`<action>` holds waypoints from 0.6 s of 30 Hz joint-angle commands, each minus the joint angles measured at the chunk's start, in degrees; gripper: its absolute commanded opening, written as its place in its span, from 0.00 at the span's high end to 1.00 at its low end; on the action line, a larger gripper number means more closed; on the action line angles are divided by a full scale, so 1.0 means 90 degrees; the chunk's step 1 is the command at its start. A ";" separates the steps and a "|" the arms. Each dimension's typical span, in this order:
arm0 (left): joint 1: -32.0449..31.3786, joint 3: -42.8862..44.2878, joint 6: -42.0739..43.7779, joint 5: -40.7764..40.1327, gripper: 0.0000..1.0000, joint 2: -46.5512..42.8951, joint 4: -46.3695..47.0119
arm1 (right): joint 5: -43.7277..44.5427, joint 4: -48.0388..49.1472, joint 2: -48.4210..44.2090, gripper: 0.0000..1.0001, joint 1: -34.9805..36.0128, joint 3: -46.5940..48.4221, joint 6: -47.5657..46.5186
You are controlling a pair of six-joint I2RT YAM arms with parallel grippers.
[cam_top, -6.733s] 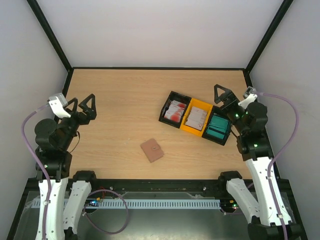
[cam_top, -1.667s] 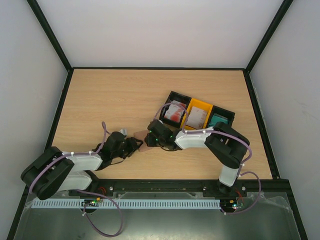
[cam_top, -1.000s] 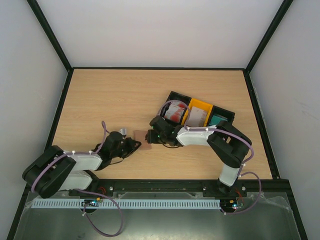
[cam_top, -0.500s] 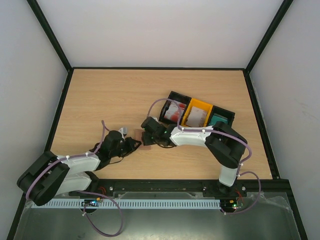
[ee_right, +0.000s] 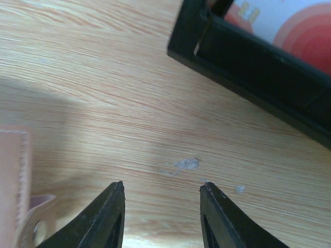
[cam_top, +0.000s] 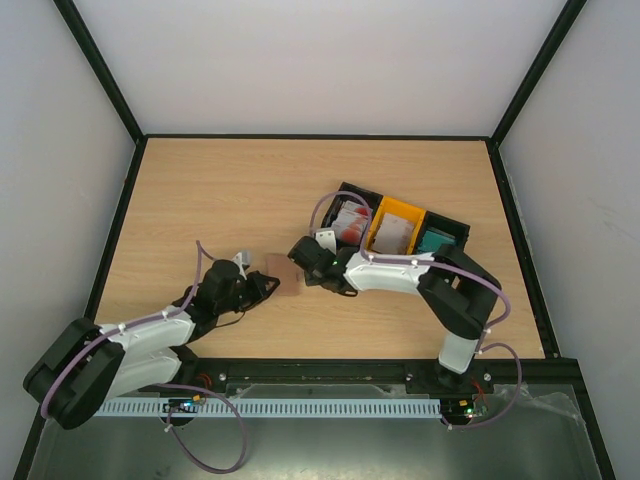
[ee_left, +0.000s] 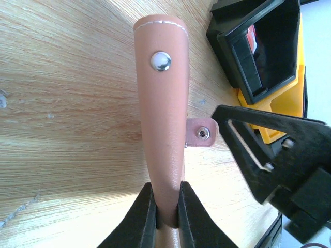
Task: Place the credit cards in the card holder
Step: Open the card holder at the center of the board.
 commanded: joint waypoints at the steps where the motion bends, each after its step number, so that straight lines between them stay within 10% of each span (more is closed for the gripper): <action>1: 0.0052 0.0139 0.0171 -0.0064 0.97 -0.0118 -0.0172 | -0.0320 0.0509 -0.0803 0.58 0.0001 -0.0319 -0.0047; 10: 0.0068 0.0204 0.0223 0.0021 0.97 -0.0027 -0.0189 | -0.1998 0.1339 -0.0727 0.45 -0.0136 -0.0477 0.0056; 18: 0.0070 0.0181 0.0220 -0.0007 0.97 0.0035 -0.0195 | -0.1546 0.0830 -0.0053 0.71 -0.0129 -0.0177 -0.0004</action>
